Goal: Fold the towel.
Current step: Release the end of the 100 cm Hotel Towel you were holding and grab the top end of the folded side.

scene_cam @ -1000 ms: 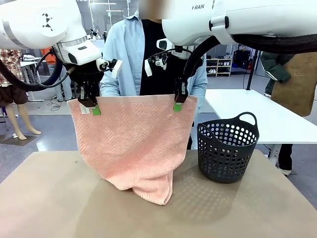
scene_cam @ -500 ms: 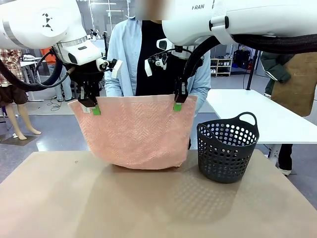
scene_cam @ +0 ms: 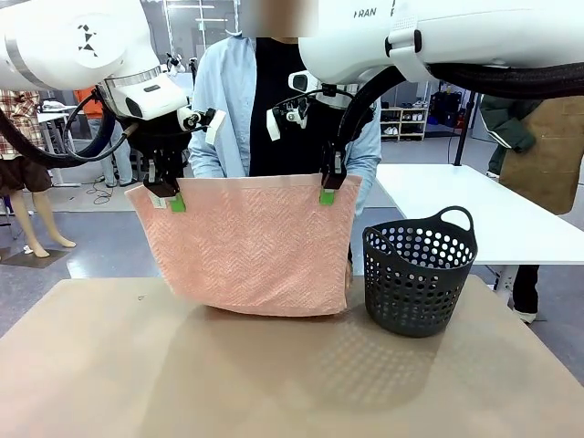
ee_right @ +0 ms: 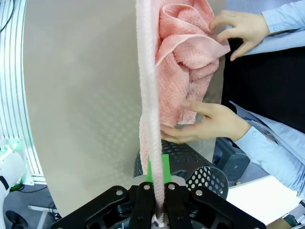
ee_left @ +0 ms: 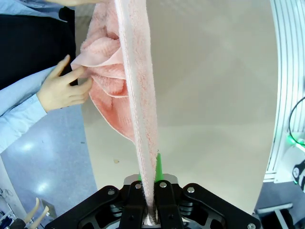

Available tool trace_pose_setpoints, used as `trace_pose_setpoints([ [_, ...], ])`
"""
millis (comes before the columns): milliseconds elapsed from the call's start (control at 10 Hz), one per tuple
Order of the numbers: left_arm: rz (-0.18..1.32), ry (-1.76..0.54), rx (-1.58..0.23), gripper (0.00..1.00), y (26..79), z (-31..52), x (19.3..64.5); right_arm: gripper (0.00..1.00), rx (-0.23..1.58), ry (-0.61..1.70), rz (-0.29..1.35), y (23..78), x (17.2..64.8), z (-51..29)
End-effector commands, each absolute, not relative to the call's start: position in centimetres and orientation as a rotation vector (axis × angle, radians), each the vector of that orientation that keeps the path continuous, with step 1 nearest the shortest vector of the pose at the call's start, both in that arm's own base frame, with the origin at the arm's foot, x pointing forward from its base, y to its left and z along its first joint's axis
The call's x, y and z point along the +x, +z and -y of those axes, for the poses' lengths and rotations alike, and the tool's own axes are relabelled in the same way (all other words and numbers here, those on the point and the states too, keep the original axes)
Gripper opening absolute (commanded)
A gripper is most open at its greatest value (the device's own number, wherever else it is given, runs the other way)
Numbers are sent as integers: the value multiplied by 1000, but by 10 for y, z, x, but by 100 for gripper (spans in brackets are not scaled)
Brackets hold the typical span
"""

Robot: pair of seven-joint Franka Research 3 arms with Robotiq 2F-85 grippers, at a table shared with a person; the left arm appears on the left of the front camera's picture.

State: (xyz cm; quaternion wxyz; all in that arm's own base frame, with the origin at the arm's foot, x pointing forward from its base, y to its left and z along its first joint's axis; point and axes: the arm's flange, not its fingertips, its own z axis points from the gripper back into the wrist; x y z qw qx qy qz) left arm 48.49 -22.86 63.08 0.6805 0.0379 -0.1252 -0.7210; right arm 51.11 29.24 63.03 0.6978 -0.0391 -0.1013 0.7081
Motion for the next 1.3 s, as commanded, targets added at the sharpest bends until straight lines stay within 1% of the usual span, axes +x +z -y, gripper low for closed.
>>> trace_pose_setpoints([
  [0, 281, -1617, 86, 0, 631, 228, 485, 0, -97, 1576, 225, 631, 512, -292],
  [1200, 281, -1617, 86, 0, 631, 228, 485, 0, -97, 1576, 225, 631, 512, -292],
])
